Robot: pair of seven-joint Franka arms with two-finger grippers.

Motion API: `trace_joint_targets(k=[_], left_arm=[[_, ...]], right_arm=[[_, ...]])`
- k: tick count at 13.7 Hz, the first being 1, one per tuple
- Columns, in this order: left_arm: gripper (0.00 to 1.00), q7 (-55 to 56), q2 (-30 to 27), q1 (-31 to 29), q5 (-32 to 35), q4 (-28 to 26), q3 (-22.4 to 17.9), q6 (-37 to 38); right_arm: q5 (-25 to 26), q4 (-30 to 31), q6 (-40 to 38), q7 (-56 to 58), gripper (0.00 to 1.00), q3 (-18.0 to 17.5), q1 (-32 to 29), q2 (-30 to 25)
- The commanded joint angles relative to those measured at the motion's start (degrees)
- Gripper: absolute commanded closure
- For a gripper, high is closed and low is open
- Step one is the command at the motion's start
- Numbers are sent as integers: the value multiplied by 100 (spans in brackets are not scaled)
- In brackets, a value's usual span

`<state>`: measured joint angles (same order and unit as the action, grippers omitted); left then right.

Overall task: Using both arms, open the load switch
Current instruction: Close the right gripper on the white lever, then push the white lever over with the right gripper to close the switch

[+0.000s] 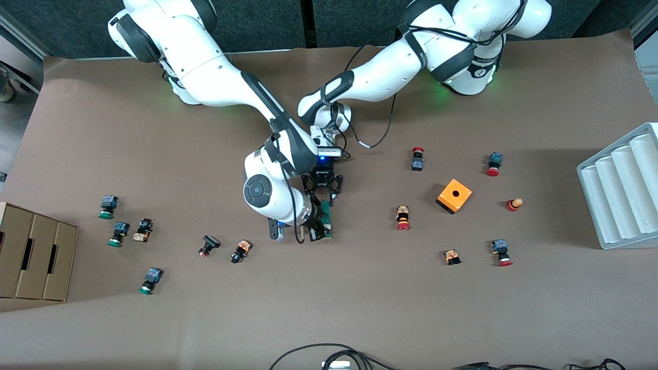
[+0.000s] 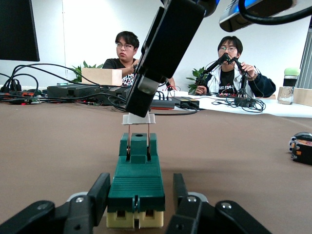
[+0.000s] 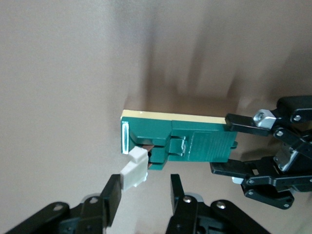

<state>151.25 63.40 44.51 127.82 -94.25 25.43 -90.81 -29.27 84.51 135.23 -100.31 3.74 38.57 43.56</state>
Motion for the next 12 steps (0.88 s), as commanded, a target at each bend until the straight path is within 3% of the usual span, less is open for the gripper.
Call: trace_joint_targets(k=[1,12], left_arm=[[41,255,524,58,41,293,-56,-121],[41,255,533,58,50,293,-56,-121]], right_arm=[[-114,347,-181,-23,52,-57,98,-129],[-17,373,-225,-23,53,-57,98,-199]])
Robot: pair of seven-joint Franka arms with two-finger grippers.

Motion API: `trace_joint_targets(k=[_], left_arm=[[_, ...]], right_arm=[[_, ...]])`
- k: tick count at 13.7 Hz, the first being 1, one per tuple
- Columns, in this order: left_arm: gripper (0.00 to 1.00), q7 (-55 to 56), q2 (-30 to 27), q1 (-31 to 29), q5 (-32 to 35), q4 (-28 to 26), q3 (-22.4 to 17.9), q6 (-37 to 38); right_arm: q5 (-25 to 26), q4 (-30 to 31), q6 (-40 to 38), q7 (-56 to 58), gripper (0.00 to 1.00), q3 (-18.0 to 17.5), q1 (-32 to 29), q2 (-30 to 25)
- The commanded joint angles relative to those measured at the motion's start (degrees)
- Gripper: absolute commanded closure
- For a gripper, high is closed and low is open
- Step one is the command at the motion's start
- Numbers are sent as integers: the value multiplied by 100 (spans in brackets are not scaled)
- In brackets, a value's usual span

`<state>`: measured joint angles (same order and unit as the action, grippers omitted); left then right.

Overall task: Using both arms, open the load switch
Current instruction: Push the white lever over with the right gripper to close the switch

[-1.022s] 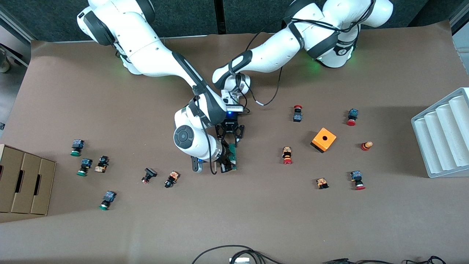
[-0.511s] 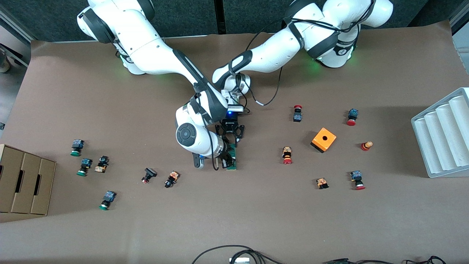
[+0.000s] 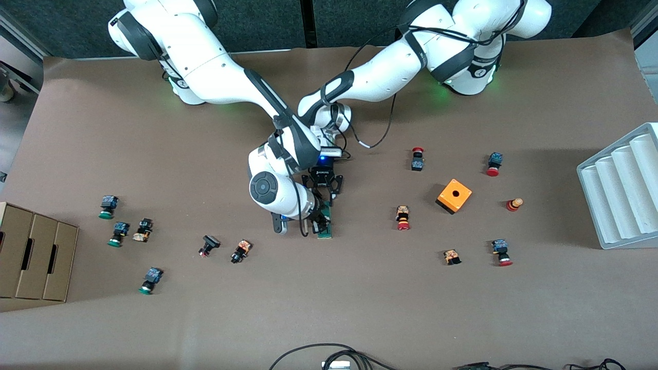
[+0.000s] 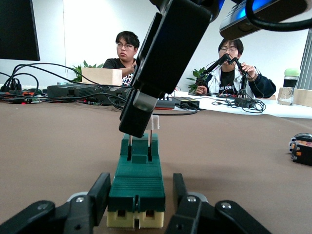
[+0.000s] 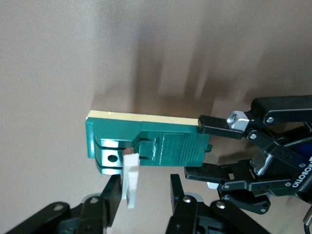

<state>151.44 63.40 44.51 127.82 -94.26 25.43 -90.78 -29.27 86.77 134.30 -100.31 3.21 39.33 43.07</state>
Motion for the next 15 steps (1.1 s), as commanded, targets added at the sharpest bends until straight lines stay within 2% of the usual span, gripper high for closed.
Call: trace_joint_targets(k=[1,15], left_arm=[[41,237,533,58,50,295,-56,-124],[41,246,577,58,50,295,-56,-124]], right_arm=[[-18,138,-202,-24,53,-5,22,-167],[88,209,-432,-15,53,4,13,-299]])
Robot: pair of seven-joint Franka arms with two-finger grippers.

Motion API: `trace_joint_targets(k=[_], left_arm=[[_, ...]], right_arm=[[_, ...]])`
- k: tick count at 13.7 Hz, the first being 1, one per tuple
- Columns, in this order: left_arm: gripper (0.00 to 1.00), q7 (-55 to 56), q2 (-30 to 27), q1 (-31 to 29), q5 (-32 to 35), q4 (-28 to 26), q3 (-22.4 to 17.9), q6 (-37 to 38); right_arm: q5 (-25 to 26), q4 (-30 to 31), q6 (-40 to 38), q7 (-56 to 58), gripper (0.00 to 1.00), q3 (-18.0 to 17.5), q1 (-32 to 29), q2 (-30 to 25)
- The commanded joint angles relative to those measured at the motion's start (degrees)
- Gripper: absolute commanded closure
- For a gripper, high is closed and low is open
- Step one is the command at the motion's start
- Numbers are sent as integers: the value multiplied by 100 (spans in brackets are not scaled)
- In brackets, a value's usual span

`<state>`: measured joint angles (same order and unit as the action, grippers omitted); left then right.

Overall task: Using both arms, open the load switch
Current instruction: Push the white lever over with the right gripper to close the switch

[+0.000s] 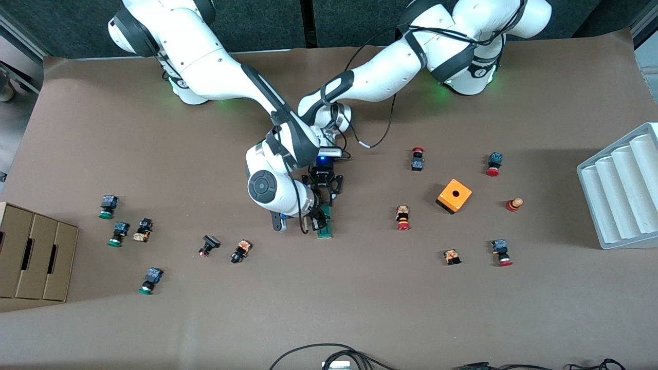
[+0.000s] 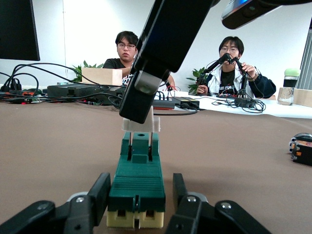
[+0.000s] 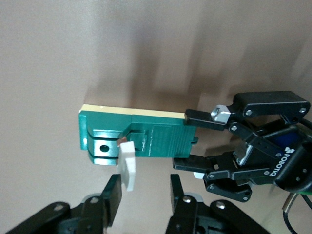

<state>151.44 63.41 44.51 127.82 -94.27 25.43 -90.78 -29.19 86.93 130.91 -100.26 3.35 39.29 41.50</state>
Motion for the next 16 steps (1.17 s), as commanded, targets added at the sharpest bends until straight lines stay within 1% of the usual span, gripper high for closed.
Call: trace_joint_targets(k=[1,10,16], left_arm=[[41,236,568,57,50,295,-56,-124],[41,245,585,66,50,295,-56,-124],[41,306,603,66,59,286,-56,-124]], right_arm=[[132,202,-84,-20,53,-10,17,-142],[326,360,-31,-11,54,-10,52,-116],[396,483,145,-3,54,-19,157,-90]])
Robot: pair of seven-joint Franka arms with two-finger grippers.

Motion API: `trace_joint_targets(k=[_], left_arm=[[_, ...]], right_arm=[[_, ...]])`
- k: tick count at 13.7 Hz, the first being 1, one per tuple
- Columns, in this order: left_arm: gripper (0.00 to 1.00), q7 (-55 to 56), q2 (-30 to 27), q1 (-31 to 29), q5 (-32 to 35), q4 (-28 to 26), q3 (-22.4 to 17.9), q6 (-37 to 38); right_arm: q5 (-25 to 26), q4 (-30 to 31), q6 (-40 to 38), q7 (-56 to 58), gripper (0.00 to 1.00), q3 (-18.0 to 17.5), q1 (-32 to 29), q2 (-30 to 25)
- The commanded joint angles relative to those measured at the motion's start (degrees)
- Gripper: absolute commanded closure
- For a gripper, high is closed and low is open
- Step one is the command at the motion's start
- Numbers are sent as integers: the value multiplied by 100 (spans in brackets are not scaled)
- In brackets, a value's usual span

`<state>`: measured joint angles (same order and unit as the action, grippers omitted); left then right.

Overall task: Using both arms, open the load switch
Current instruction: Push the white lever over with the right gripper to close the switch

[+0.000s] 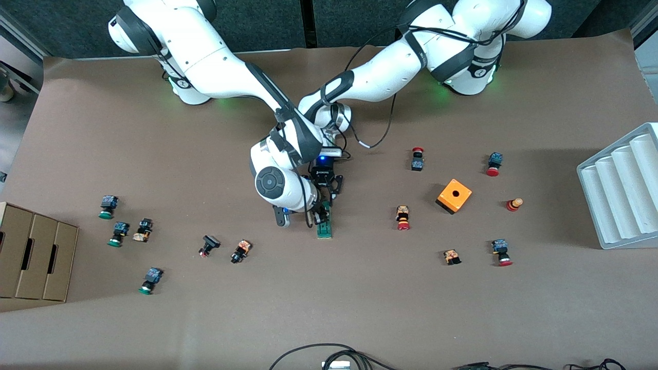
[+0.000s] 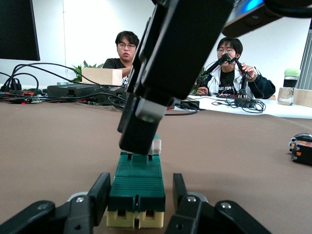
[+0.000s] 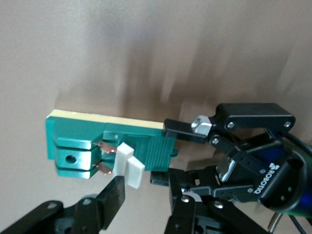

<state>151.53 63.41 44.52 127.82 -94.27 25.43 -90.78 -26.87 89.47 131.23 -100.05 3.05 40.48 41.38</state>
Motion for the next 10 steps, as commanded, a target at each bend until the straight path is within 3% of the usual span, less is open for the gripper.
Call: trace_joint_targets(k=[1,10], left_arm=[[41,307,602,66,67,286,-64,-125],[41,307,602,66,76,295,-56,-125]], right_arm=[[165,229,122,-23,54,20,57,-77],[217,273,227,-32,54,21,65,-51]])
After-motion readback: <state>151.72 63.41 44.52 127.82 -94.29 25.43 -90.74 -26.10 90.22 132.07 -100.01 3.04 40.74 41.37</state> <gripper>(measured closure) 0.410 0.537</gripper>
